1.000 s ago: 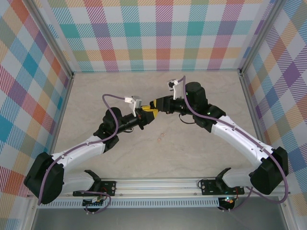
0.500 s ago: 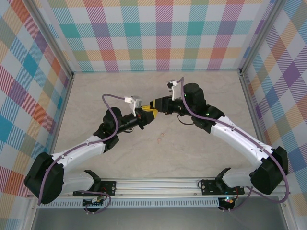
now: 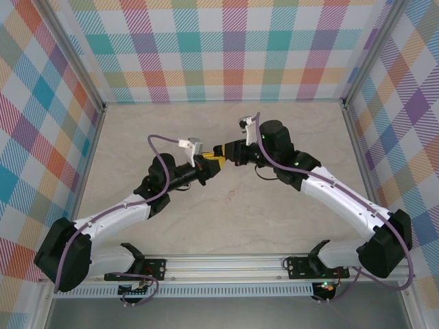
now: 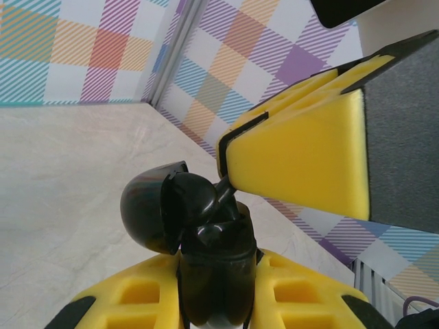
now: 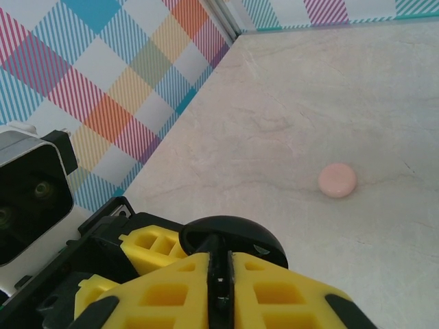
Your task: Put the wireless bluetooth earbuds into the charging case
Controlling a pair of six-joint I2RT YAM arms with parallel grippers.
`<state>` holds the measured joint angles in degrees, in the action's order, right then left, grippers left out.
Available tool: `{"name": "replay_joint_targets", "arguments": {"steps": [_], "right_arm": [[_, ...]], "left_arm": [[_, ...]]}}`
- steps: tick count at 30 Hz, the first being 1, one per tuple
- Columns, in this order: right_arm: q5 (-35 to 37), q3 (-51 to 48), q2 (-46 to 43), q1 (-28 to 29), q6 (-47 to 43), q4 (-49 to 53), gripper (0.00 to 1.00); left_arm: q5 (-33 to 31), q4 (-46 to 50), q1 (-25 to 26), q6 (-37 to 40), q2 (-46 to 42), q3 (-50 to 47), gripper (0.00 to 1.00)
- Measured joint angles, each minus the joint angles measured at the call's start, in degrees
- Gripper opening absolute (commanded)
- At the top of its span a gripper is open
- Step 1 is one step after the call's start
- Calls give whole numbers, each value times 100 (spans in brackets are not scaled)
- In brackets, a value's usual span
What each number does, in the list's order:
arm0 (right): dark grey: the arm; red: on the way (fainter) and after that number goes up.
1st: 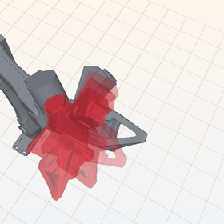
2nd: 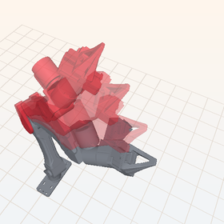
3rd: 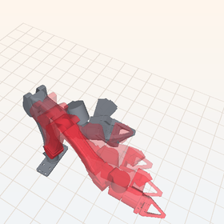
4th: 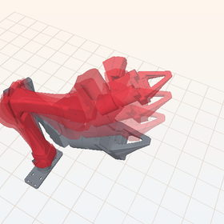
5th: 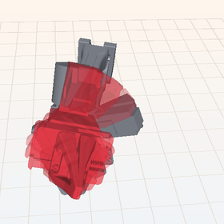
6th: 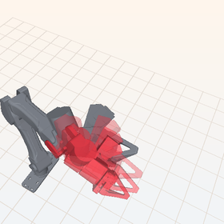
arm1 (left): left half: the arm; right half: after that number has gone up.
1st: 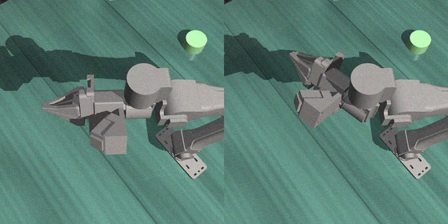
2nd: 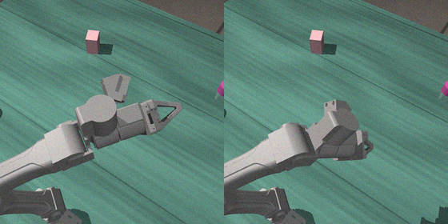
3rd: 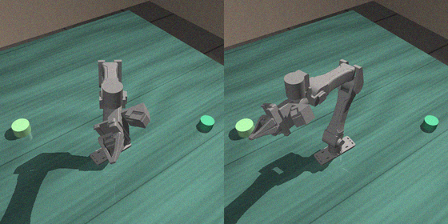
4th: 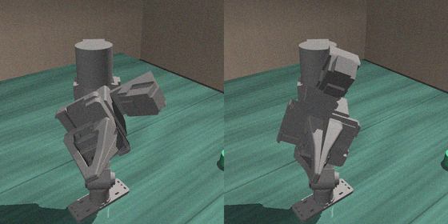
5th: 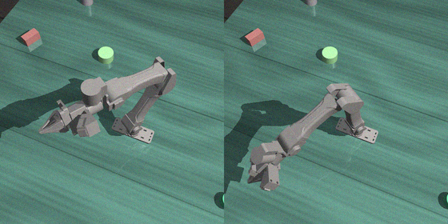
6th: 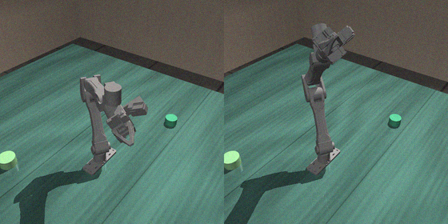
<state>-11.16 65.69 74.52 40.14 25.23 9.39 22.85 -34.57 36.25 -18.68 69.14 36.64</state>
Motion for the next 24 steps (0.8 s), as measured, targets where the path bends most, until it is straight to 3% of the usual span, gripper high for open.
{"name": "replay_joint_targets", "arguments": {"steps": [15,24], "right_arm": [[157,-13,-175,-2,-28,96,7],[1049,-11,-369,-57,-17,693,6]], "left_arm": [[-247,649,0,271,-2,232,13],[-702,1403,0,511,-50,260,13]]}}
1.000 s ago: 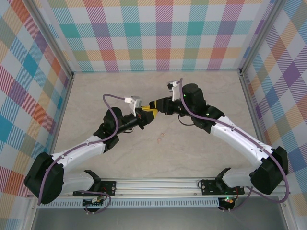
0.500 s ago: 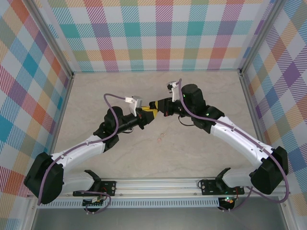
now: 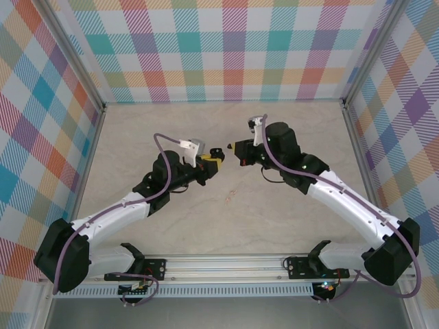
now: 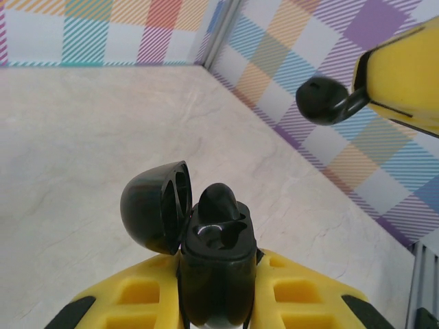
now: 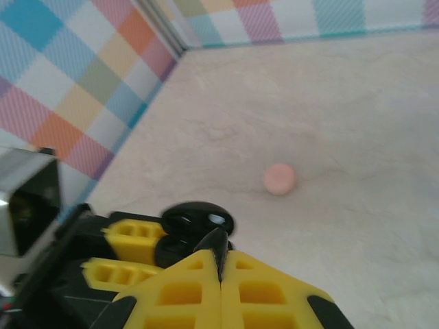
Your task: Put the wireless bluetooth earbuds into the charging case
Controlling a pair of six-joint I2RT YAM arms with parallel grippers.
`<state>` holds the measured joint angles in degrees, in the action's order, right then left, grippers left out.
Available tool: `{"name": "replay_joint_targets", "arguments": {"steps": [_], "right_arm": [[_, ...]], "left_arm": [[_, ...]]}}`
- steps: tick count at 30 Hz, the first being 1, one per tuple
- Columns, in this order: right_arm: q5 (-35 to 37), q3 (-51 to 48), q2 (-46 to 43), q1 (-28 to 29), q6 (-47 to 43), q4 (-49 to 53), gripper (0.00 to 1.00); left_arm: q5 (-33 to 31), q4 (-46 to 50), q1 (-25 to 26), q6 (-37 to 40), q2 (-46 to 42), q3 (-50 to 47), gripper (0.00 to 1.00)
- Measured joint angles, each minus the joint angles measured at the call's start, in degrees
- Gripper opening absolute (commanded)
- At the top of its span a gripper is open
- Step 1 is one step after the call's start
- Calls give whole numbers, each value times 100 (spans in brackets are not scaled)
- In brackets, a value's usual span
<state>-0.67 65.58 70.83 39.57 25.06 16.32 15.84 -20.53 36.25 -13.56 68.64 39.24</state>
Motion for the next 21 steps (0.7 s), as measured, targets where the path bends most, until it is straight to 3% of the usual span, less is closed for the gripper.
{"name": "replay_joint_targets", "arguments": {"steps": [8,21], "right_arm": [[271,-210,793,-629,249,787,5],[0,-824,2175,-890,658,232,2]], "left_arm": [[-101,439,0,210,-457,2,13],[-96,566,0,302,-658,2,12]]}}
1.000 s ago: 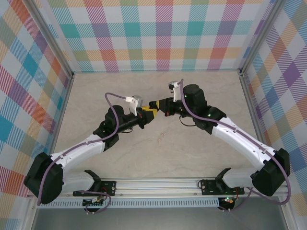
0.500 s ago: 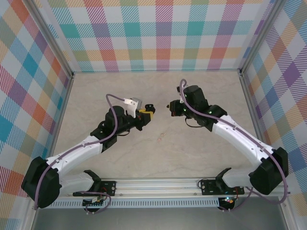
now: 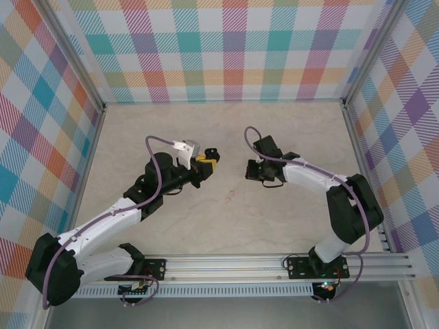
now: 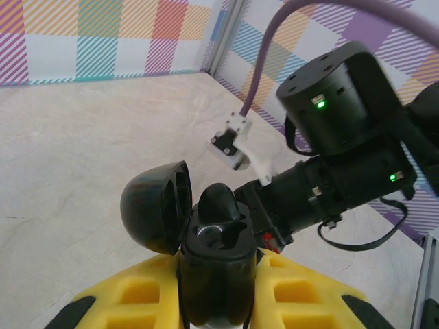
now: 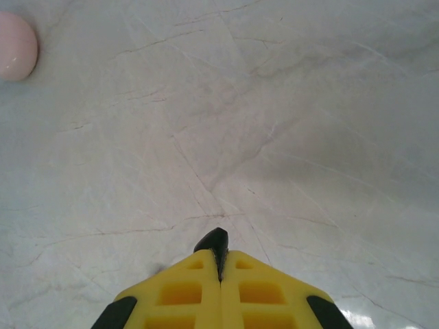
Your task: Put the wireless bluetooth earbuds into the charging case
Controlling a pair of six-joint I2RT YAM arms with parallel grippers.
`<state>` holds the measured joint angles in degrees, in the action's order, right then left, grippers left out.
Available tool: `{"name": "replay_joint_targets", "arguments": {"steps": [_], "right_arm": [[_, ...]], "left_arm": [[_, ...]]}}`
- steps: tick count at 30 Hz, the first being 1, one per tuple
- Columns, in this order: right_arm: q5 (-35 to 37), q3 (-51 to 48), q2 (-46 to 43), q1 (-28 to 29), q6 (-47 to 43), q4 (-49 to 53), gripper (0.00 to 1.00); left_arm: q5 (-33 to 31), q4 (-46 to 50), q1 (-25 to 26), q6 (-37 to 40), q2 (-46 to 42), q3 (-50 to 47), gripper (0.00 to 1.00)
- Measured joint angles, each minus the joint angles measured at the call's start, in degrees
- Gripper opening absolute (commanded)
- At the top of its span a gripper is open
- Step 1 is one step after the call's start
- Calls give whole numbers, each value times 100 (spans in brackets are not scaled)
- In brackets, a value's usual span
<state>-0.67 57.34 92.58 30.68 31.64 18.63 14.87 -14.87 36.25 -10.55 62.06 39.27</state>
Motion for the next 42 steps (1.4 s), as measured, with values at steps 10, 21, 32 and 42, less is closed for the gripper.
{"name": "replay_joint_targets", "arguments": {"steps": [10,21,32,42], "right_arm": [[22,-160,518,-33,199,-328,12],[-9,-197,522,-33,52,-59,26],[-149,-24,715,83,-326,424,30],[101,470,883,127,-409,1043,34]], "left_arm": [[4,2,0,17,-2,0,12],[4,22,0,59,-42,-2,12],[4,83,0,81,-76,-2,12],[4,127,0,83,-146,-2,12]]}}
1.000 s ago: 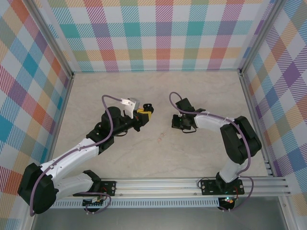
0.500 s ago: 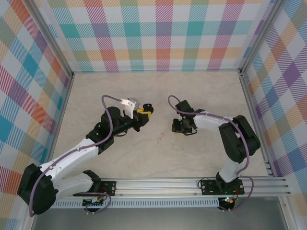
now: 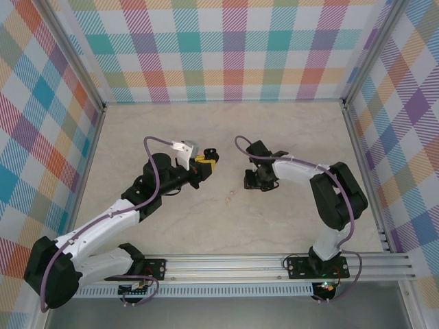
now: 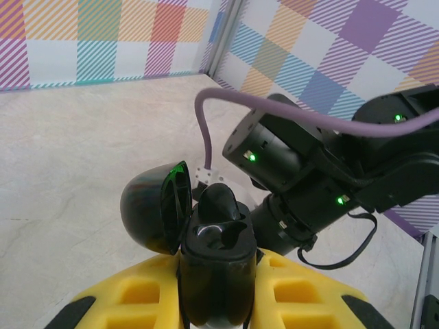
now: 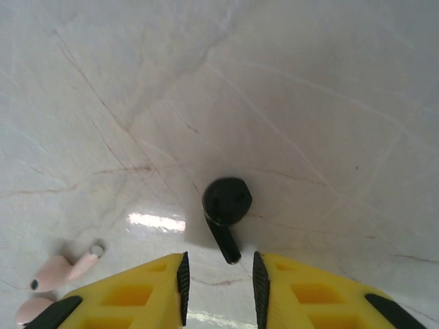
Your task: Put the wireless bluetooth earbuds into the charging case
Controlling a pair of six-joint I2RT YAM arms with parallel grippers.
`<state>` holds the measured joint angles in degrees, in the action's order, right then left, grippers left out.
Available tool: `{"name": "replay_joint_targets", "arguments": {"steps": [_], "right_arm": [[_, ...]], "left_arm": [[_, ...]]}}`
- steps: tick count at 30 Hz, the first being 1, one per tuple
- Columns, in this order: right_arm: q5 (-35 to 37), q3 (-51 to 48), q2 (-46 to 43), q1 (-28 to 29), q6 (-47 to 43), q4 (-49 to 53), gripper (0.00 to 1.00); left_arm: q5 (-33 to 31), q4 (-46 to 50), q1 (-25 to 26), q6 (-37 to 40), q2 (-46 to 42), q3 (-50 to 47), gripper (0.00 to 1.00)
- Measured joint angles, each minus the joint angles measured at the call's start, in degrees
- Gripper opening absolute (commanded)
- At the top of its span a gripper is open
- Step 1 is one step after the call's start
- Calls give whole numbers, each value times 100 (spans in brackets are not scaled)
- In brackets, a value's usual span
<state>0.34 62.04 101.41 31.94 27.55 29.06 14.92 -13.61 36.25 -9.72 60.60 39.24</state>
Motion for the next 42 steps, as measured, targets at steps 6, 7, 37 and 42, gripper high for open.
{"name": "replay_joint_targets", "arguments": {"steps": [6,7,37,42], "right_arm": [[243,1080,487,-2,-2,868,37],[262,1292,603,-2,-17,1060,37],[26,2664,1818,-116,-321,2638,39],[28,2702,1886,-118,-323,2634,38]], "left_arm": [[0,0,0,17,-17,0,12],[0,2,0,20,-26,0,12],[61,0,0,63,-79,0,12],[61,0,0,83,-79,0,12]]}}
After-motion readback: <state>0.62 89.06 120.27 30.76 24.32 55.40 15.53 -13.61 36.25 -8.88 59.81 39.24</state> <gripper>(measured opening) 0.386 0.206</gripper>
